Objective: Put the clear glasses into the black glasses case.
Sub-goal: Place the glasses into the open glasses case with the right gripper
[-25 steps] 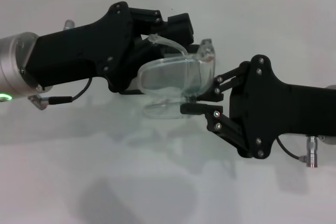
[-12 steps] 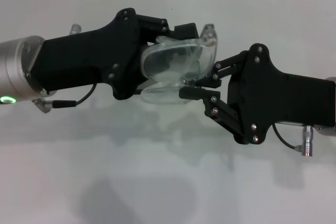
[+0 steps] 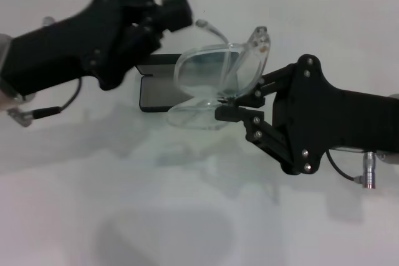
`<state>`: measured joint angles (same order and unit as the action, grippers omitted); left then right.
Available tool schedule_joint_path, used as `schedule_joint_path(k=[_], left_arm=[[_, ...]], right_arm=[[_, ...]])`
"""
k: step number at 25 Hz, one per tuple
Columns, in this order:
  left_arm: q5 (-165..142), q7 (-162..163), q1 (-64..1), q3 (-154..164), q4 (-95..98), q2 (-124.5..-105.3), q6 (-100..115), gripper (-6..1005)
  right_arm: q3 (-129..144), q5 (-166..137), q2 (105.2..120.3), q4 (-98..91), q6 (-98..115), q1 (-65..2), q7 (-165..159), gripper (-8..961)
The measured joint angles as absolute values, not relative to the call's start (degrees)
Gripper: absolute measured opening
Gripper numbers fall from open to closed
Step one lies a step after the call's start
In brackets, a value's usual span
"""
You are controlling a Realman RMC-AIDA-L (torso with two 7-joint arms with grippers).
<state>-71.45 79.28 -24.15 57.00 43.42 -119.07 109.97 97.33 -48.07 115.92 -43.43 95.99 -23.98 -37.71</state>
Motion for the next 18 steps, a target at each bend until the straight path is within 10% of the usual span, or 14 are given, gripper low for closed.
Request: schedule_joint_path(k=[18], left_arm=[[-76.39,78.36,-10.86,54.15,43.69,-114.72,109.90,56]], right_arm=[[77.61,-92.39,114.00,-71.05,81.01,-29.56,-87.45,53]])
